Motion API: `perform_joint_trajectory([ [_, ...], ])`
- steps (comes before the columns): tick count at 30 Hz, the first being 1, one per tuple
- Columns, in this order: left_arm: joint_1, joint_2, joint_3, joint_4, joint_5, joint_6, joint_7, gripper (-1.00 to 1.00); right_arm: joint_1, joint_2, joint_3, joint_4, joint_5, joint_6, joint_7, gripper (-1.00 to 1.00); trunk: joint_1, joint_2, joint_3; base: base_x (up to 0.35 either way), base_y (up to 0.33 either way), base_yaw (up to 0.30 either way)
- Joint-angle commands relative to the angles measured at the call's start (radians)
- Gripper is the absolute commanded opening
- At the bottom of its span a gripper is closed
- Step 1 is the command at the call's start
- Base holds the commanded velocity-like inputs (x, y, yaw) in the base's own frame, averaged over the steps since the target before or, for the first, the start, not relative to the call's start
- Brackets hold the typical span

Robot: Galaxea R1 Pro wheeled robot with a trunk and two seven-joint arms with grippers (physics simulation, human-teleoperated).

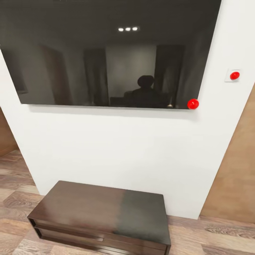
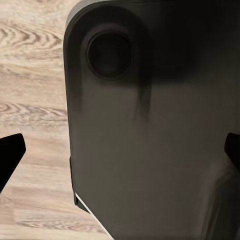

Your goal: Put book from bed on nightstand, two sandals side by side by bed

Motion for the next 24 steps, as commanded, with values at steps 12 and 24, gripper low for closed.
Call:
perform_joint_trajectory([
  [12, 0.000, 0.001, 0.001, -0.001, 0.000, 0.000, -0.001, 1.00, -0.001, 0.000, 0.000, 0.001, -0.001, -0.001, 0.000, 1.00, 0.000, 0.000, -0.001, 0.000, 0.000, 0.185],
  [24, 0.000, 0.000, 0.001, -0.001, 0.001, 0.005, -0.002, 1.00, -0.001, 0.000, 0.001, 0.001, -0.001, -0.004, 0.000, 1.00, 0.000, 0.000, -0.001, 0.000, 0.000, 0.167],
])
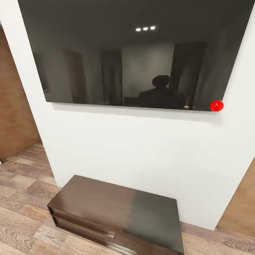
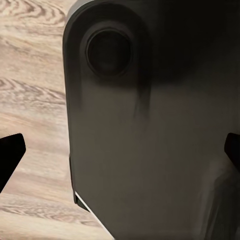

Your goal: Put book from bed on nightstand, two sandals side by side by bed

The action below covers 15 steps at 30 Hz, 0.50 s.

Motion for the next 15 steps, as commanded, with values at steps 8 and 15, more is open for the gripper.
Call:
perform_joint_trajectory([
  [8, 0.000, -0.001, -0.001, -0.001, 0.000, 0.003, -0.005, 1.00, -0.001, 0.001, 0.001, 0.001, 0.003, 0.005, 0.004, 1.00, 0.000, 0.000, -0.001, 0.000, 0.000, 0.153],
  [15, 0.000, -0.001, -0.002, -0.001, -0.001, 0.002, -0.006, 1.00, -0.001, 0.000, 0.001, 0.002, 0.004, 0.008, 0.006, 1.00, 0.000, 0.000, -0.001, 0.000, 0.000, 0.054],
])
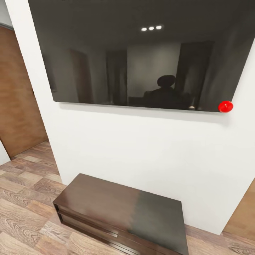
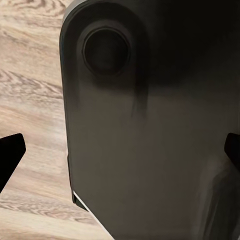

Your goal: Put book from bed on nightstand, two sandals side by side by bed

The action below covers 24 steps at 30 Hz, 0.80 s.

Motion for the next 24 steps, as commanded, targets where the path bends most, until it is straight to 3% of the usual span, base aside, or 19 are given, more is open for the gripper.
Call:
perform_joint_trajectory([
  [1, 0.000, 0.000, 0.000, -0.001, 0.001, 0.000, -0.001, 1.00, -0.001, 0.000, 0.000, 0.001, 0.000, 0.000, 0.001, 1.00, 0.000, 0.000, -0.001, 0.000, 0.000, 0.013],
  [24, 0.000, 0.001, 0.003, -0.001, 0.003, 0.000, -0.001, 1.00, -0.001, 0.000, 0.001, 0.003, -0.002, -0.003, -0.004, 1.00, 0.000, 0.000, -0.001, 0.000, 0.000, 0.021],
])
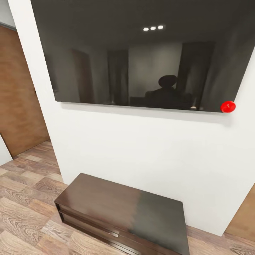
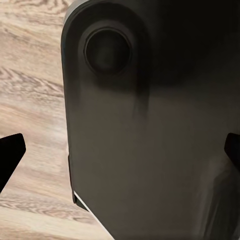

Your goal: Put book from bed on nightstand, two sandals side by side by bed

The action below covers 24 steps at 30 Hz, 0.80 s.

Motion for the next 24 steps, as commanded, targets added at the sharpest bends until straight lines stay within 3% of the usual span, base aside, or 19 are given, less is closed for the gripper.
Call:
perform_joint_trajectory([
  [1, 0.000, 0.000, 0.001, -0.001, 0.001, 0.000, -0.001, 1.00, -0.001, 0.000, 0.000, 0.001, -0.001, 0.000, 0.000, 1.00, 0.000, 0.000, -0.001, 0.000, 0.000, 0.142],
  [24, 0.000, 0.001, 0.001, -0.001, 0.000, 0.000, -0.001, 1.00, -0.001, -0.001, 0.000, 0.001, 0.000, 0.001, -0.001, 1.00, 0.000, 0.000, -0.001, 0.000, 0.090, 0.160],
])
